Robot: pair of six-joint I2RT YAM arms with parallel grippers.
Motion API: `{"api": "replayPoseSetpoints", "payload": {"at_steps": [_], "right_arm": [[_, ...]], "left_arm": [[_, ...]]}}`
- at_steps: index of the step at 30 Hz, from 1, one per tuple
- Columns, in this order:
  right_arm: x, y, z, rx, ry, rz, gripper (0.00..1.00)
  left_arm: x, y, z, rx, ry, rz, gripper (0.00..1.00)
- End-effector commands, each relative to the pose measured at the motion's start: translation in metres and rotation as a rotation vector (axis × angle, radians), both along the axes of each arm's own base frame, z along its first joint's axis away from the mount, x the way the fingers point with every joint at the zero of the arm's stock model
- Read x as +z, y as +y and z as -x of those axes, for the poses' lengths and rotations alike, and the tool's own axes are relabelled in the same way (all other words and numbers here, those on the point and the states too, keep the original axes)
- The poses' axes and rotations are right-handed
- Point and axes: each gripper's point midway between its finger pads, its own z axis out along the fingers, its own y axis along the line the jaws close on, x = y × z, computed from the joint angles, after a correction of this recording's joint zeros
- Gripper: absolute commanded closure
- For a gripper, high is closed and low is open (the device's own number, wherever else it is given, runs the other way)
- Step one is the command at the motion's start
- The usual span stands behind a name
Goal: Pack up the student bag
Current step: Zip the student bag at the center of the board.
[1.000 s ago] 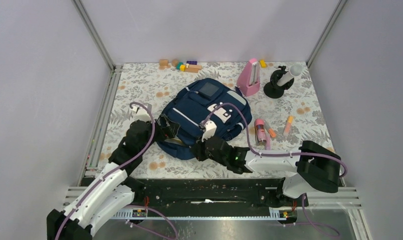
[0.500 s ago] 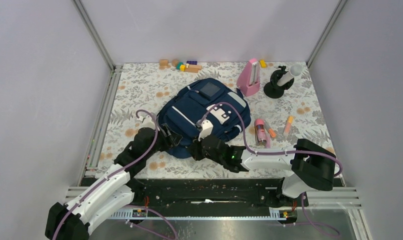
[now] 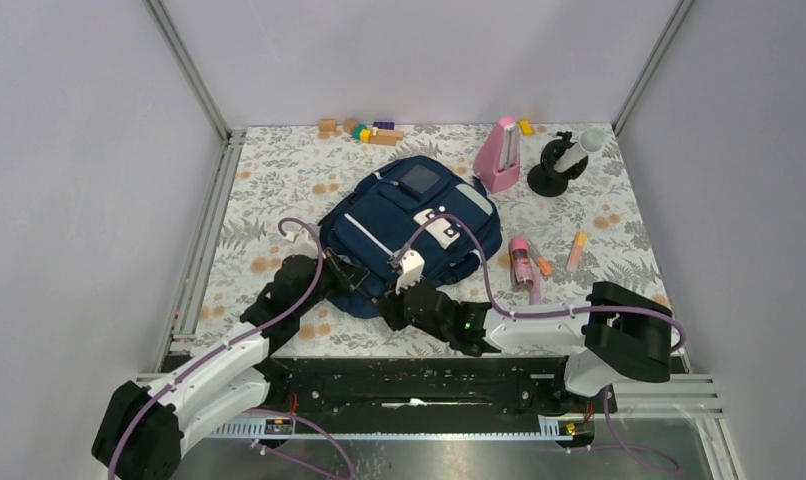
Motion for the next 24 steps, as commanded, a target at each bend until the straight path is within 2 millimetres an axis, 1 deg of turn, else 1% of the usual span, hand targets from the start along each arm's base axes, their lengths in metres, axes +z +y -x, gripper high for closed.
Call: {"api": "replayPoseSetpoints", "payload": {"at_steps": [1,4,7,8,11,13,16,18,20,21,22,23,24], "right_arm": [[0.061,0.041,-0.006,0.029,-0.116,-0.172,1.0],[0.072,0.053,-0.008,0.074,-0.181,-0.163,1.0],[0.088,0.062,-0.002,0.133,-0.276,-0.148,1.0],[0.09,0.064,-0.001,0.143,-0.287,-0.143,1.0],[0.089,0.07,-0.005,0.148,-0.311,-0.12,1.0],[0.085,0.076,-0.007,0.159,-0.329,-0.096,1.0],[0.088,0.082,-0.003,0.205,-0.359,-0.1,1.0],[0.089,0.082,-0.002,0.225,-0.376,-0.097,1.0],[0.085,0.077,-0.001,0.231,-0.375,-0.067,1.0],[0.084,0.073,0.0,0.23,-0.375,-0.056,0.95],[0.082,0.068,0.0,0.227,-0.372,-0.044,0.87],[0.082,0.061,0.002,0.228,-0.368,-0.037,0.73],[0.082,0.054,0.004,0.236,-0.367,-0.025,0.64]], "left_arm": [[0.008,-0.012,0.007,-0.035,-0.039,0.086,1.0],[0.001,-0.01,0.013,-0.03,-0.027,0.091,1.0],[-0.004,-0.006,0.016,-0.021,-0.022,0.077,1.0],[-0.004,-0.007,0.017,-0.025,-0.026,0.077,1.0],[-0.002,-0.009,0.018,-0.035,-0.036,0.087,1.0],[-0.003,-0.009,0.017,-0.027,-0.026,0.078,1.0],[-0.002,-0.005,0.016,-0.031,-0.042,0.035,1.0],[0.0,-0.004,0.017,-0.04,-0.044,0.016,1.0],[0.003,-0.004,0.017,-0.047,-0.052,-0.002,1.0],[0.004,-0.002,0.016,-0.041,-0.055,-0.014,1.0],[0.005,0.002,0.015,-0.032,-0.06,-0.042,1.0],[0.005,0.005,0.014,-0.025,-0.06,-0.07,0.97],[0.004,0.009,0.014,-0.019,-0.058,-0.1,0.91]]}}
